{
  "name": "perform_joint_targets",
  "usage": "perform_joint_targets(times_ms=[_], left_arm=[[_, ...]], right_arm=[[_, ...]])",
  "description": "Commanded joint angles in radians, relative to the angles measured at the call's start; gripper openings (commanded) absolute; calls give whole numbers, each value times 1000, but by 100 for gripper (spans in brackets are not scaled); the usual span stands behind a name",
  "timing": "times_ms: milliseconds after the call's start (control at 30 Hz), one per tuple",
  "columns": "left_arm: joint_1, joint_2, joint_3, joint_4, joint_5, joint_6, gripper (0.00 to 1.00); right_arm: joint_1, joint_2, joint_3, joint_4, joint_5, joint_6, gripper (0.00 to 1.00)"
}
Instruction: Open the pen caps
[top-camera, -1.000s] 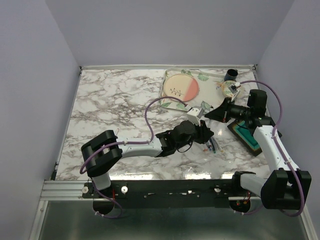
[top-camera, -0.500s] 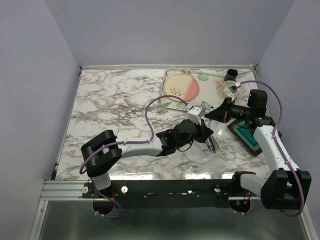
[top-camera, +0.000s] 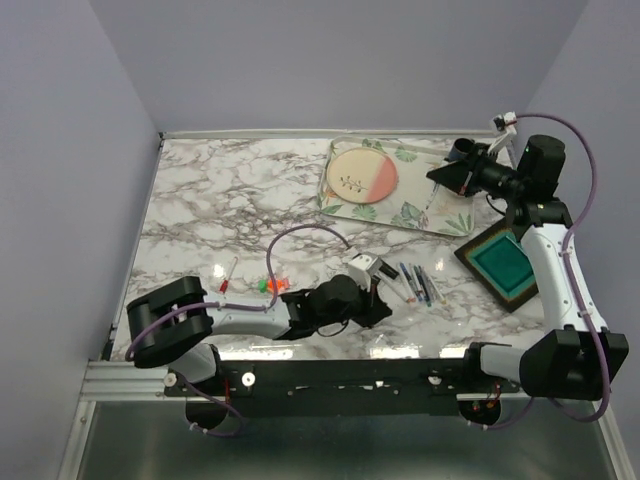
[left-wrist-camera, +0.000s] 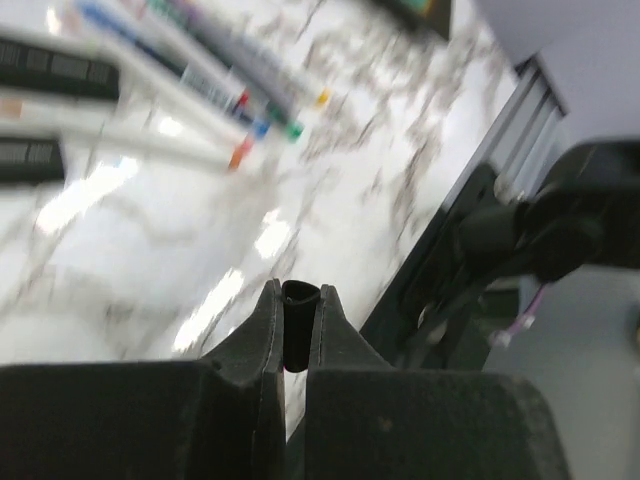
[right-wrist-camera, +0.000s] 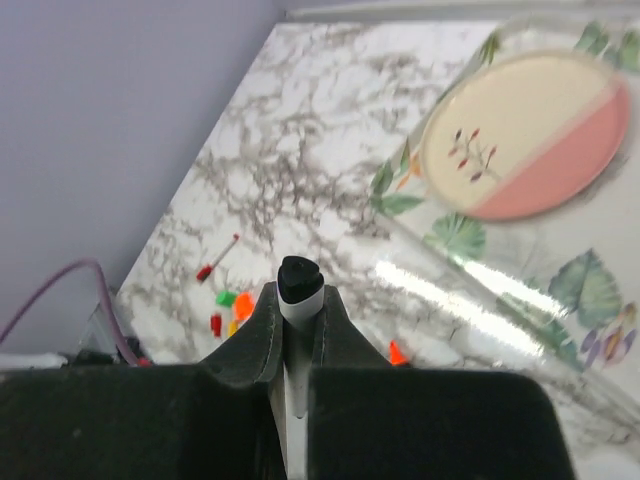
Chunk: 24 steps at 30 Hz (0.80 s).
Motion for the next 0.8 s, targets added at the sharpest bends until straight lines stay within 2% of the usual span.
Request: perform_joint_targets(times_ms=[0, 67, 133, 167, 200, 267, 300, 333, 433, 633, 767], left_arm=[[-10, -137, -140, -61, 2, -20, 0], [-10, -179, -182, -75, -36, -18, 0], [-12, -248, -187, -160, -110, -5, 0], [-12, -271, -182, -211, -148, -5, 0], [-10, -310, -174, -263, -185, -5, 0], [-7, -338, -151, -440, -306, -11, 0], [0, -353, -144, -502, -345, -21, 0], [6, -358, -141, -599, -371, -29, 0], [34, -369, -154, -717, -443, -80, 0], [95, -351, -168, -808, -481, -124, 0], [124, -340, -182, -798, -485, -126, 1]], right_arm=[[-10, 35, 133, 98, 68, 95, 1], [-10, 35, 121, 49, 65, 51, 1], [-10, 35, 95, -26, 10, -122, 1], [-10, 37, 89, -143, -20, -223, 1], [-9, 43, 70, -208, -50, -438, 1], [-9, 78, 61, -400, -24, -610, 1], [-9, 92, 46, -436, -4, -686, 1], [-9, 125, 41, -479, 52, -721, 1], [-4, 161, 4, -549, 116, -775, 1], [39, 280, -24, -571, 226, -792, 7], [39, 366, -17, -585, 295, -789, 8]])
